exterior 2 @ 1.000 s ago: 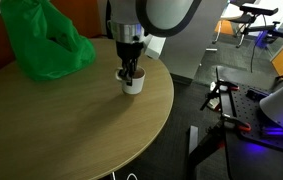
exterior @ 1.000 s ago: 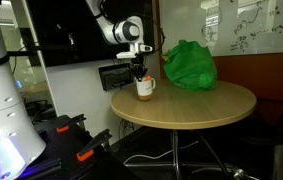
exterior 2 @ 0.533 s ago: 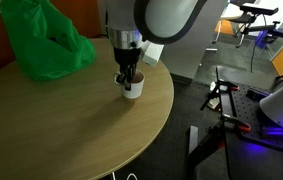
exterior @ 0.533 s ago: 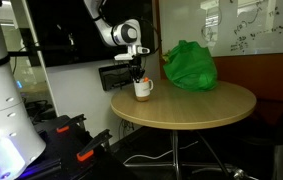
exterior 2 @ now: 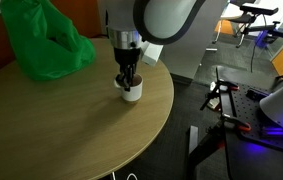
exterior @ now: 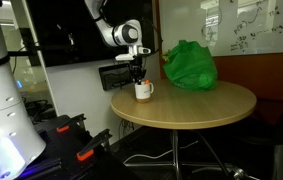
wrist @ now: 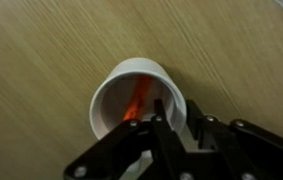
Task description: Move the mug from left to right.
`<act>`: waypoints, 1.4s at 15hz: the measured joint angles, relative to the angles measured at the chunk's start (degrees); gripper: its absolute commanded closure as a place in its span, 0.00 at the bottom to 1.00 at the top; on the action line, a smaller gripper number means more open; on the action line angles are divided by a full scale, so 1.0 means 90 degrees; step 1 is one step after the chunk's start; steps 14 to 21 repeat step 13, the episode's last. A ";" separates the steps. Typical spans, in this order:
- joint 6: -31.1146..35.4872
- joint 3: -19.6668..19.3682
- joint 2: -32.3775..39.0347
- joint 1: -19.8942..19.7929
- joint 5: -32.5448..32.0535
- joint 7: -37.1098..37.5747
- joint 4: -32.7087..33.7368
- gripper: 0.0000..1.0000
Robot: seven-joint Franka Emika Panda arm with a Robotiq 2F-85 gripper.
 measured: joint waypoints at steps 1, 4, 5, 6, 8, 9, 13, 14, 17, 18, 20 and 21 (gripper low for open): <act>0.0001 -0.0002 -0.0017 -0.0002 0.0000 0.0000 0.0004 0.31; -0.0005 -0.0011 -0.0233 -0.0011 0.0004 0.0000 0.0004 0.08; -0.0017 -0.0012 -0.0353 -0.0018 0.0004 0.0000 -0.0009 0.02; -0.0084 -0.0012 -0.0484 -0.0024 0.0004 0.0000 -0.0027 0.00; -0.0371 -0.0022 -0.0770 -0.0027 -0.0007 0.0000 -0.0079 0.00; -0.0516 -0.0033 -0.0911 -0.0027 -0.0043 0.0000 -0.0113 0.00; -0.0825 -0.0095 -0.1438 -0.0046 -0.0188 0.0000 -0.0319 0.00; -0.0825 -0.0095 -0.1438 -0.0046 -0.0188 0.0000 -0.0319 0.00; -0.0825 -0.0095 -0.1438 -0.0046 -0.0188 0.0000 -0.0319 0.00; -0.0825 -0.0095 -0.1438 -0.0046 -0.0188 0.0000 -0.0319 0.00; -0.0825 -0.0095 -0.1438 -0.0046 -0.0188 0.0000 -0.0319 0.00; -0.0825 -0.0095 -0.1438 -0.0046 -0.0188 0.0000 -0.0319 0.00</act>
